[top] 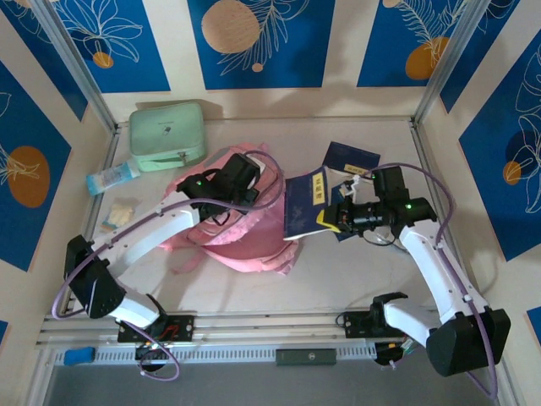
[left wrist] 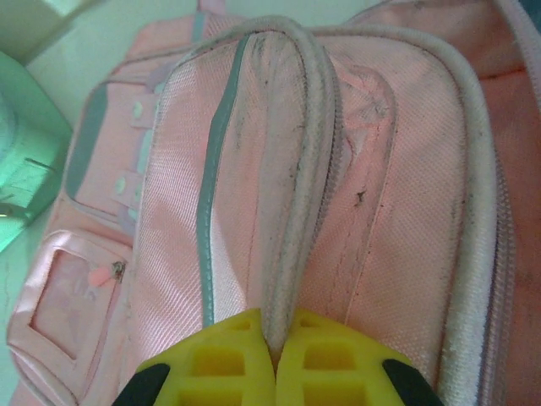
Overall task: Pack the student bag
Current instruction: Place the book in the student bag.
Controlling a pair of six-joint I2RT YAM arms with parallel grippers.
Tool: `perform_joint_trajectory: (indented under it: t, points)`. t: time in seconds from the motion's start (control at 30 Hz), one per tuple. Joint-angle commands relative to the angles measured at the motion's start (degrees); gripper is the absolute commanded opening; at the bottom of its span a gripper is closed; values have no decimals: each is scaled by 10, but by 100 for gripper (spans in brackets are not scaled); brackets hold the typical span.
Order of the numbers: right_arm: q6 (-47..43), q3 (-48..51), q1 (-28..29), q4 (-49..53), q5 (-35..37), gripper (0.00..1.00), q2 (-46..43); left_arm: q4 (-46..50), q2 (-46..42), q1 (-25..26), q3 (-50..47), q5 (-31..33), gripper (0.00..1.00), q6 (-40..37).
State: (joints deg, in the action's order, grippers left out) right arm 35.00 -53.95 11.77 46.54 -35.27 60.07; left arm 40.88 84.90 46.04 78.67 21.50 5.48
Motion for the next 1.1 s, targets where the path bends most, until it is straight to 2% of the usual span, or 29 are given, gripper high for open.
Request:
perform_joint_trajectory:
  t: [0.0,0.07,0.13,0.3,0.4,0.57,0.7,0.8,0.83,1.0,1.07]
  points:
    - [13,-10,54,-32,2,0,14,-5,-18,-5,38,11,0,0]
    - [46,21,74,-67,26,0,27,2,-21,-12,58,20,0,5]
    - [67,54,82,-105,10,0,43,1,-27,-21,68,16,0,2]
    - [71,84,122,-146,40,0,66,-1,-45,-40,74,-23,0,-19]
    - [79,91,171,-229,39,0,97,-15,-57,-44,61,-60,0,-31]
    - [52,20,212,-292,43,0,210,-26,-73,-48,42,-105,0,-34]
    - [41,-27,233,-374,49,0,305,-36,-82,-52,34,-115,0,-35]
    - [42,-71,239,-398,53,1,375,-33,-84,-55,35,-119,0,-31]
    - [43,-82,240,-407,55,3,391,-33,-84,-56,34,-121,0,-30]
    - [42,-107,238,-412,95,33,445,-47,-93,-64,16,-122,0,-22]
    - [40,-98,232,-403,114,38,435,-48,-95,-68,13,-127,0,-18]
